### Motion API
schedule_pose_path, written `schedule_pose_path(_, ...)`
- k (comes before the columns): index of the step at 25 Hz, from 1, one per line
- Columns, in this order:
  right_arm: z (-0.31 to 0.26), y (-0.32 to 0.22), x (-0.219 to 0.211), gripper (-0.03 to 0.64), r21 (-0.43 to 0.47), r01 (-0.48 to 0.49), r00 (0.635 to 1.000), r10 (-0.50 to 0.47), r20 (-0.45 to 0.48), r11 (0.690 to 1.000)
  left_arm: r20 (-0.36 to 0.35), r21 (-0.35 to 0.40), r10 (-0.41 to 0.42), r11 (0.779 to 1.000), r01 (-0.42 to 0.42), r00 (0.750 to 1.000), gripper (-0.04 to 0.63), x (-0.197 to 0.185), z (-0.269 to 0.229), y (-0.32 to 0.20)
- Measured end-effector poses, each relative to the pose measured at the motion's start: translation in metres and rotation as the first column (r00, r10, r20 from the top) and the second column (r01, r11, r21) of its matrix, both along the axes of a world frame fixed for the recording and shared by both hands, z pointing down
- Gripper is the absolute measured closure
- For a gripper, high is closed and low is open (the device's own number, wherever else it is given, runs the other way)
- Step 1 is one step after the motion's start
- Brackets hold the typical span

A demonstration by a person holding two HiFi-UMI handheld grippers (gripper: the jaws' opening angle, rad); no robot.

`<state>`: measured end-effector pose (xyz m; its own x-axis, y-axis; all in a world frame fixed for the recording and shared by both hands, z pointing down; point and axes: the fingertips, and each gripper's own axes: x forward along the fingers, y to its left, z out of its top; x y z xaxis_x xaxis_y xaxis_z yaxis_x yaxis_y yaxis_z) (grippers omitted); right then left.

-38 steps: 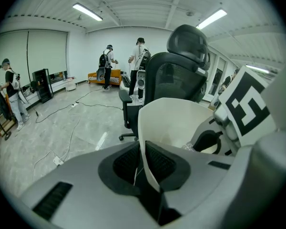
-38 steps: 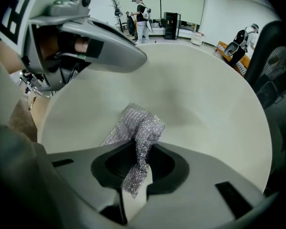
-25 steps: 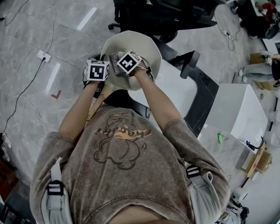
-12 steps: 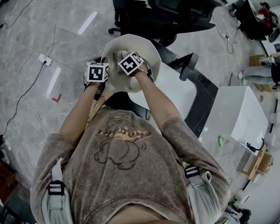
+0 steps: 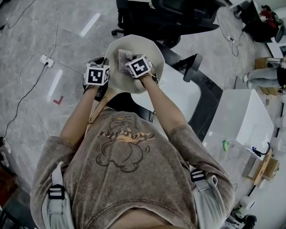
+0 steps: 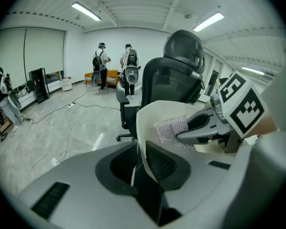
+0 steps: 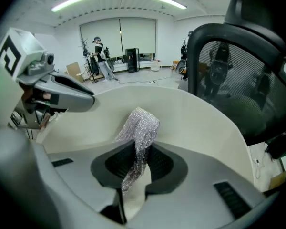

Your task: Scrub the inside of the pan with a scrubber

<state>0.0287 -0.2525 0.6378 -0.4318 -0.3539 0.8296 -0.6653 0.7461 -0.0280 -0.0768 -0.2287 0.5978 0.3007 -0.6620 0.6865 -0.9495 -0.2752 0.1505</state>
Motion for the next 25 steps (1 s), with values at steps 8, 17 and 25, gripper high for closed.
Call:
schedule_pose_path(8,-0.043,0.007,0.011,0.535,0.100,-0.092,0.985,0.077,0.152,0.991,-0.003,0.085,-0.036,0.996,0.036,0.999,0.546,-0.016,-0.035,0.005)
schedule_pose_path(17,-0.123,0.037,0.009,0.535,0.243,-0.169,0.937,0.079,0.341,0.955,-0.072,0.222,0.005,0.975,0.011,0.997,0.571,-0.012,-0.104,0.018)
schedule_pose_path(25,-0.193,0.058,0.025,0.535,0.379,-0.301,0.864,0.082,0.497,0.875,-0.173,0.404,0.082,0.915,-0.005,0.982,0.577,0.007,-0.158,0.034)
